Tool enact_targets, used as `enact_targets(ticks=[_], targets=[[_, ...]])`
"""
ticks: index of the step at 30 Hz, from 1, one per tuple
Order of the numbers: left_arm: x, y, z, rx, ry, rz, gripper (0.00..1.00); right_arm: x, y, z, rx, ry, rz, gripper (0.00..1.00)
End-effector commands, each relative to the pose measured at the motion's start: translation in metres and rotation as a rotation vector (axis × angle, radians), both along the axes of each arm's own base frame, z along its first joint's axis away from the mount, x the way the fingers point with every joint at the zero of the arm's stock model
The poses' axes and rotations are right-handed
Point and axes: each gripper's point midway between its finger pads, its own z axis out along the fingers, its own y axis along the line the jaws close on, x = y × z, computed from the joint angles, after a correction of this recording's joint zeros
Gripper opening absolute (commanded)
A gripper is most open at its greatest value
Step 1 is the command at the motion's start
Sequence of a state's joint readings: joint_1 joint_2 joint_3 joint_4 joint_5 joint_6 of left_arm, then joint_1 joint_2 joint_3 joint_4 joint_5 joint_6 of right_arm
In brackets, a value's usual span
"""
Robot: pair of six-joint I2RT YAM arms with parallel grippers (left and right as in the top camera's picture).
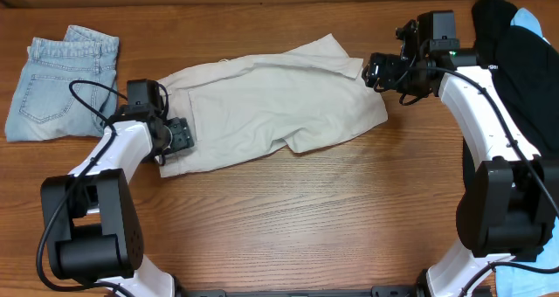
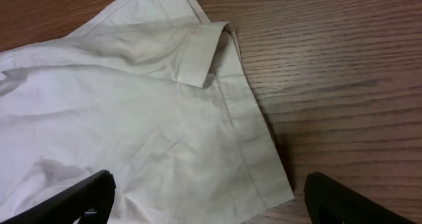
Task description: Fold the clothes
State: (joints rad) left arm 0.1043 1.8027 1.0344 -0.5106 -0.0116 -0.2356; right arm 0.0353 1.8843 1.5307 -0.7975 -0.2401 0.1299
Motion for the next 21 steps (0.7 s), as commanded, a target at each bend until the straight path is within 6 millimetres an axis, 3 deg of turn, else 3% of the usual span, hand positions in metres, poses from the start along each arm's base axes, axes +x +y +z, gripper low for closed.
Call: enact_targets(ticks=[1,6,9,12,14,16,21], targets=[[-0.017,0.004,-0.018,0.015,0.061,0.009,0.44,0.005,0.003,0.019,0.007,-0.049,0.014,0.94],[-0.028,0.003,-0.033,-0.006,0.059,0.088,0.43,0.002,0.003,0.017,0.006,-0.034,0.014,0.94],[-0.032,0.003,-0.035,-0.007,0.073,0.089,0.33,0.000,0.003,0.017,0.006,-0.027,0.014,0.93],[-0.035,0.006,-0.031,-0.007,0.096,0.095,0.31,-0.001,0.006,0.017,0.023,-0.023,0.023,0.92],[-0.037,0.009,-0.029,-0.022,0.112,0.105,0.43,-0.001,0.008,0.018,0.032,-0.023,0.028,0.91],[-0.037,0.007,-0.027,-0.050,0.115,0.037,0.65,-0.002,0.008,0.018,0.035,-0.023,0.029,0.91],[-0.041,0.020,-0.027,-0.060,0.119,-0.003,0.77,-0.002,0.008,0.018,0.035,-0.022,0.029,0.91]])
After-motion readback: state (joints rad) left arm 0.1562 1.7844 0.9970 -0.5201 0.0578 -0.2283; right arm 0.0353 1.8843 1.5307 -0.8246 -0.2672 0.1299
